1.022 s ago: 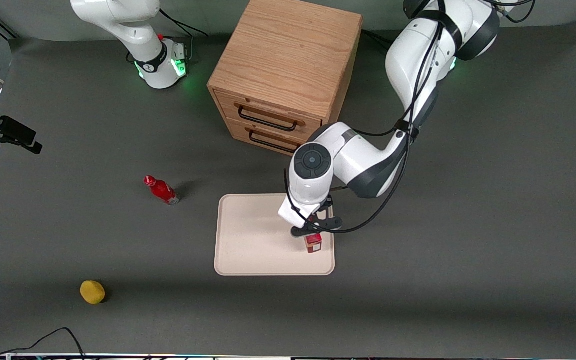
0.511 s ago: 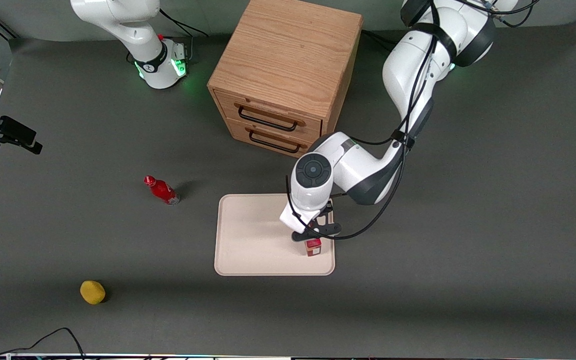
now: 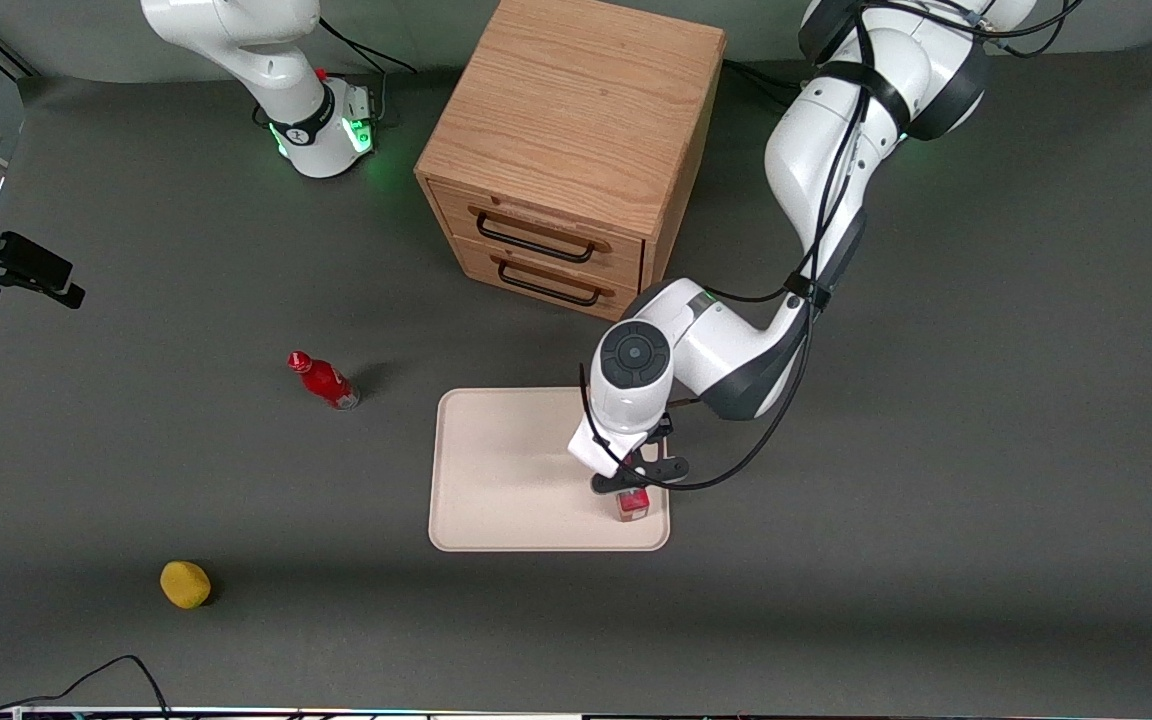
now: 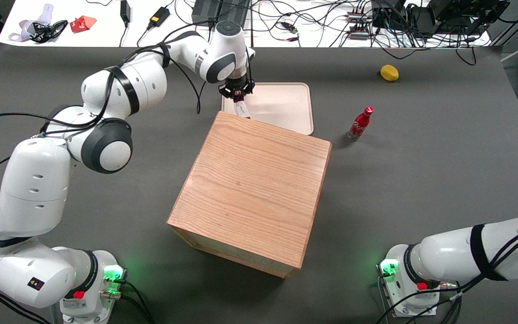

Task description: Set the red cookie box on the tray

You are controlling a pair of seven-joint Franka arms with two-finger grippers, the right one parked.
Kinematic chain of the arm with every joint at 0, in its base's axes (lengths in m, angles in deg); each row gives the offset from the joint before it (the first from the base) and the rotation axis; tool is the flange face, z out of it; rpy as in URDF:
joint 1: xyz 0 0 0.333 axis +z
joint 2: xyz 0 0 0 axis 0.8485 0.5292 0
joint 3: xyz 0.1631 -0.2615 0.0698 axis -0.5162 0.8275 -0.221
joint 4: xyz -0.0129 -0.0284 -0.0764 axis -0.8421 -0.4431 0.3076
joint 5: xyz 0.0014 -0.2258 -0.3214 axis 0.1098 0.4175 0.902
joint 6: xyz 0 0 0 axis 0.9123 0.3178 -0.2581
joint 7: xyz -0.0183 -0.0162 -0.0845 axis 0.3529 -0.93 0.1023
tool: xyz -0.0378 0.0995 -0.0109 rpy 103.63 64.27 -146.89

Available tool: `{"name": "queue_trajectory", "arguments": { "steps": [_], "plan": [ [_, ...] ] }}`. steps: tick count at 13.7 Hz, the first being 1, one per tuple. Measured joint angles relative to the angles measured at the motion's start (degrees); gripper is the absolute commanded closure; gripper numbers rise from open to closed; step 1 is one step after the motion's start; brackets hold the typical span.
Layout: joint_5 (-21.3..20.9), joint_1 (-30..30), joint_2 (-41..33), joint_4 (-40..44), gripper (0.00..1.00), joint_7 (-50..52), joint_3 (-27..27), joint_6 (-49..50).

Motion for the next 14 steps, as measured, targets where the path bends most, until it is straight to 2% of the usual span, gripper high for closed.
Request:
{"name": "queue_trajectory", "arguments": {
  "steps": [2, 3, 4, 7, 10, 11, 14],
  "plan": [
    [0.00, -0.01, 0.03, 0.00, 0.15, -0.04, 0.00, -0.34],
    [0.00, -0.02, 0.07, 0.00, 0.03, -0.07, 0.00, -0.38],
    [0.00, -0.02, 0.10, 0.00, 0.00, -0.13, 0.00, -0.40],
    [0.00, -0.01, 0.08, 0.45, 0.00, -0.21, 0.00, 0.14],
    [0.17, 0.19, -0.89, 2.55, 0.00, -1.42, 0.07, 6.32],
    [0.83, 0.56, -1.90, 3.25, 0.00, -2.91, 0.12, 9.27],
    [6.56, 2.96, -7.68, 4.34, 0.00, -11.14, 0.10, 20.18]
  ]
}}
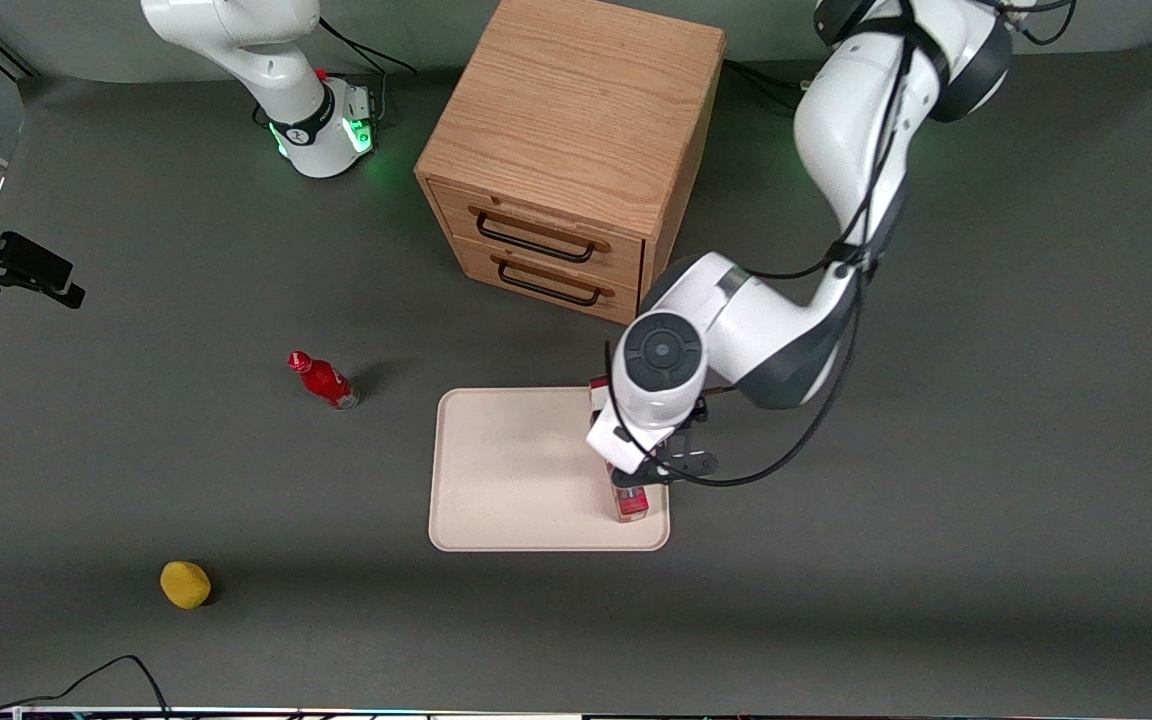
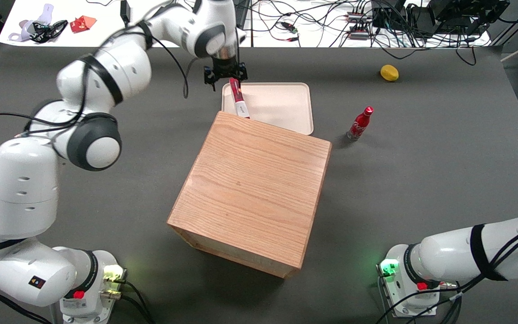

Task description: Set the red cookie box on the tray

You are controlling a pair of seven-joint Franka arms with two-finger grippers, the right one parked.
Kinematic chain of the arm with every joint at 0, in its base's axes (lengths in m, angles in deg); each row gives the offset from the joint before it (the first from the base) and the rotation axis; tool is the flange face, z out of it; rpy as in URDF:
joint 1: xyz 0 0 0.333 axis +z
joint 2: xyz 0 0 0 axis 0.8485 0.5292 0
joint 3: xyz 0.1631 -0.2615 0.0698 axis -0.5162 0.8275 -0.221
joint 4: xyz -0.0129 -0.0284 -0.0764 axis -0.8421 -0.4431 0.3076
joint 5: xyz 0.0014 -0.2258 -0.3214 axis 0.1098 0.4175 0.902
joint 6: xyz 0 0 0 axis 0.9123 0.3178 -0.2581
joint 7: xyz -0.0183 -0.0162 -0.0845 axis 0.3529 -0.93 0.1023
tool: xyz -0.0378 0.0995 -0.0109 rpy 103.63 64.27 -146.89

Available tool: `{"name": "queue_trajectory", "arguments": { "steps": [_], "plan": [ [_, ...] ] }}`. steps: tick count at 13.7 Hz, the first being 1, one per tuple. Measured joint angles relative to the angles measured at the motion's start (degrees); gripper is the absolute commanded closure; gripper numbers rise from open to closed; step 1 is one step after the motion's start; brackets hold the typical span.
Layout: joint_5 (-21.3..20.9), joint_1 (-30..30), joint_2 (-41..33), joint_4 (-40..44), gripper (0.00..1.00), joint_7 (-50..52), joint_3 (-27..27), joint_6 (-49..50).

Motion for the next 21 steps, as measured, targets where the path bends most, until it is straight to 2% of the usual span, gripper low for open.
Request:
{"name": "queue_trajectory", "arguments": {
  "steps": [2, 5, 8, 12, 14, 17, 21],
  "plan": [
    [2.47, 2.26, -5.65, 0.14, 0.00, -5.31, -0.43, 7.94],
    [3.43, 4.22, -15.46, -3.31, 0.00, -11.88, -3.42, 14.99],
    [5.76, 6.93, -25.75, -13.06, 0.00, -21.14, -8.55, 16.90],
    [6.37, 9.03, -35.81, -26.08, 0.00, -34.17, -17.26, 16.03],
    [6.32, 13.80, -39.27, -30.53, 0.00, -40.41, -18.81, 14.10],
    [6.05, 21.48, -41.84, -32.80, 0.00, -51.75, -18.96, 12.28],
    [3.54, 21.97, -44.38, -33.25, 0.00, -54.27, -18.26, 10.69]
  ]
}}
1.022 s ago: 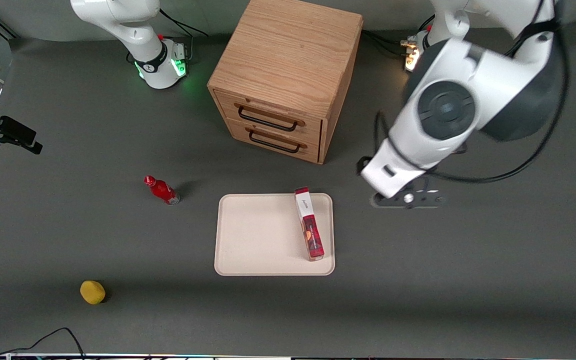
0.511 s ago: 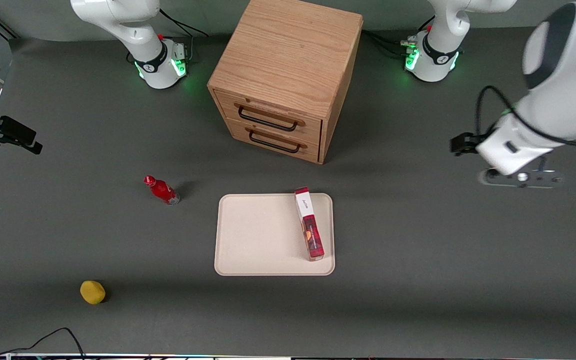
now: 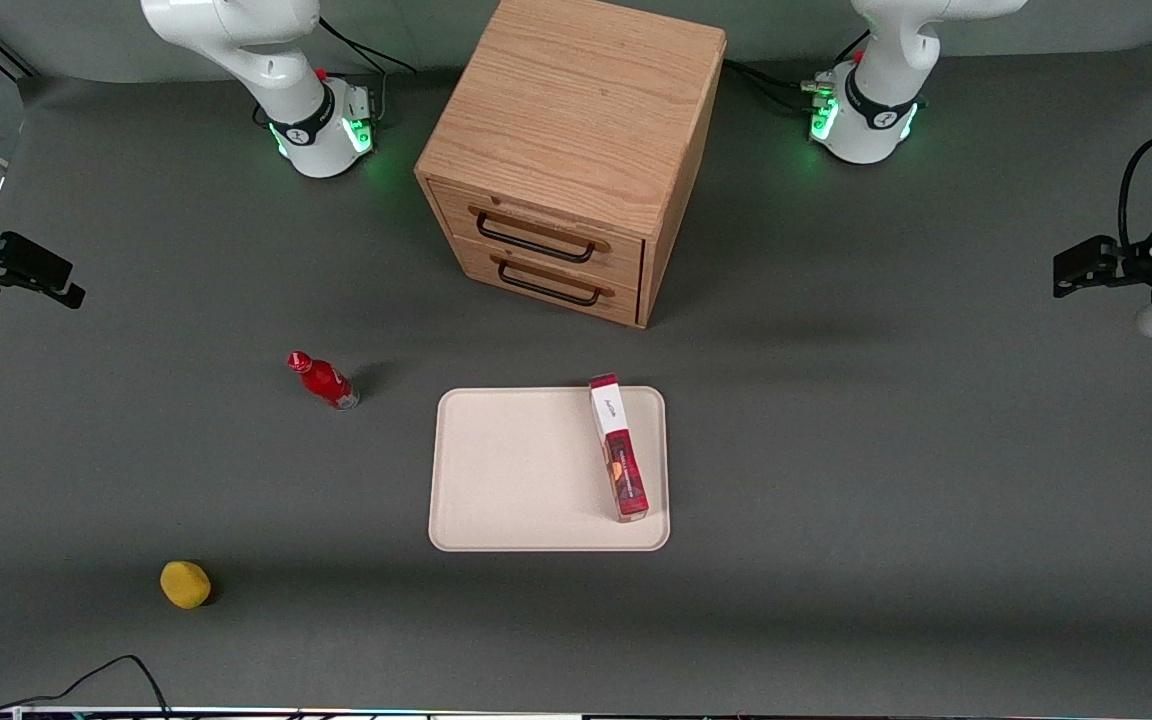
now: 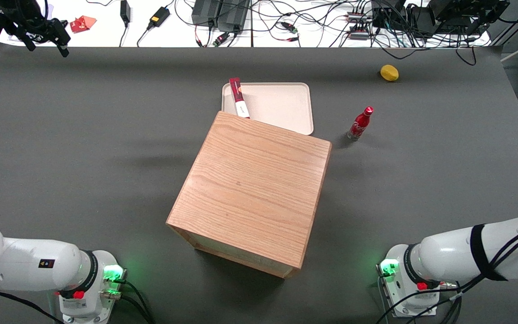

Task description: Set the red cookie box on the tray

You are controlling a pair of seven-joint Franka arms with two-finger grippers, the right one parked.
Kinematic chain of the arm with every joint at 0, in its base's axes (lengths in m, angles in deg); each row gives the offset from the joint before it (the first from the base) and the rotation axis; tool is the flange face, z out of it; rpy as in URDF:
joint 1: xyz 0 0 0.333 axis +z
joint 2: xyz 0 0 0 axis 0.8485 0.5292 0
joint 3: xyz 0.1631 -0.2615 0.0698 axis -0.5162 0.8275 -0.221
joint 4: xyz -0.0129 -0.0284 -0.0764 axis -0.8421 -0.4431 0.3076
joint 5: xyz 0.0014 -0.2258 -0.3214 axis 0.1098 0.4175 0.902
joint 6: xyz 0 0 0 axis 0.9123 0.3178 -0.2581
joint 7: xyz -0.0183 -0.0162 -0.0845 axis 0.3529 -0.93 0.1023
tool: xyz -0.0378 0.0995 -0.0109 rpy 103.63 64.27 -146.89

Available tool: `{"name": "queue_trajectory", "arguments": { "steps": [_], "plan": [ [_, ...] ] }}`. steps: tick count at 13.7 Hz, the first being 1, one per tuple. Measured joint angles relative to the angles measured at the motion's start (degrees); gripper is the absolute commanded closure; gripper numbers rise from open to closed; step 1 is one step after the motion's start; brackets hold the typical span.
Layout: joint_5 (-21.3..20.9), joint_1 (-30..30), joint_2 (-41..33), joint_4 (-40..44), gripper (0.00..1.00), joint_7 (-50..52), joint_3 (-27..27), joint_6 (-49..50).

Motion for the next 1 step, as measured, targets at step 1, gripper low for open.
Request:
{"name": "queue_trajectory", "arguments": {
  "steps": [1],
  "plan": [
    [-0.02, -0.18, -0.48, -0.01, 0.00, 0.00, 0.16, -0.40]
  ]
}}
